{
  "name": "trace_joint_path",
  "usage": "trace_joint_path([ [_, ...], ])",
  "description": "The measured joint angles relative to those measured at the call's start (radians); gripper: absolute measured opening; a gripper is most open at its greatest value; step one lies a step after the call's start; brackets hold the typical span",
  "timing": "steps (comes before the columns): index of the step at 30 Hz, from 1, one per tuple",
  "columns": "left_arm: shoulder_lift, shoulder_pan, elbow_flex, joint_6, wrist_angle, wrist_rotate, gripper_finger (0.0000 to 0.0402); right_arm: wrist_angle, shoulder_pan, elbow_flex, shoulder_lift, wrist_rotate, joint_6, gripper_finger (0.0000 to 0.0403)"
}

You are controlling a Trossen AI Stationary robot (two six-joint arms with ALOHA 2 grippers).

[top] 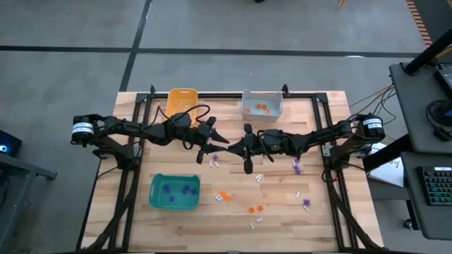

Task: Sort Halloween decoration
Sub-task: Put the white bone toy into the orange bin

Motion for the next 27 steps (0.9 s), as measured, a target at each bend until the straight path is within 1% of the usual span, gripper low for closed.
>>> trace_joint_path([
  [5,0.000,-0.001,0.000,-0.002,0.008,0.000,0.0120,0.000,0.000,0.000,0.000,0.000,0.007,0.0012],
  [10,0.000,-0.005,0.000,-0.003,0.007,0.001,0.0108,0.002,-0.001,0.000,0.000,0.015,0.035,0.0012],
  [14,0.000,-0.005,0.000,-0.003,0.007,0.001,0.0098,0.001,-0.002,0.007,0.000,0.064,0.077,0.0012],
  [24,0.000,-0.005,0.000,-0.014,0.008,-0.003,0.0092,-0.013,-0.003,0.020,0.000,0.062,0.087,0.0012],
  [27,0.000,-0.004,0.000,-0.014,0.008,-0.009,0.0081,-0.013,-0.003,0.020,0.000,0.060,0.087,0.0012],
])
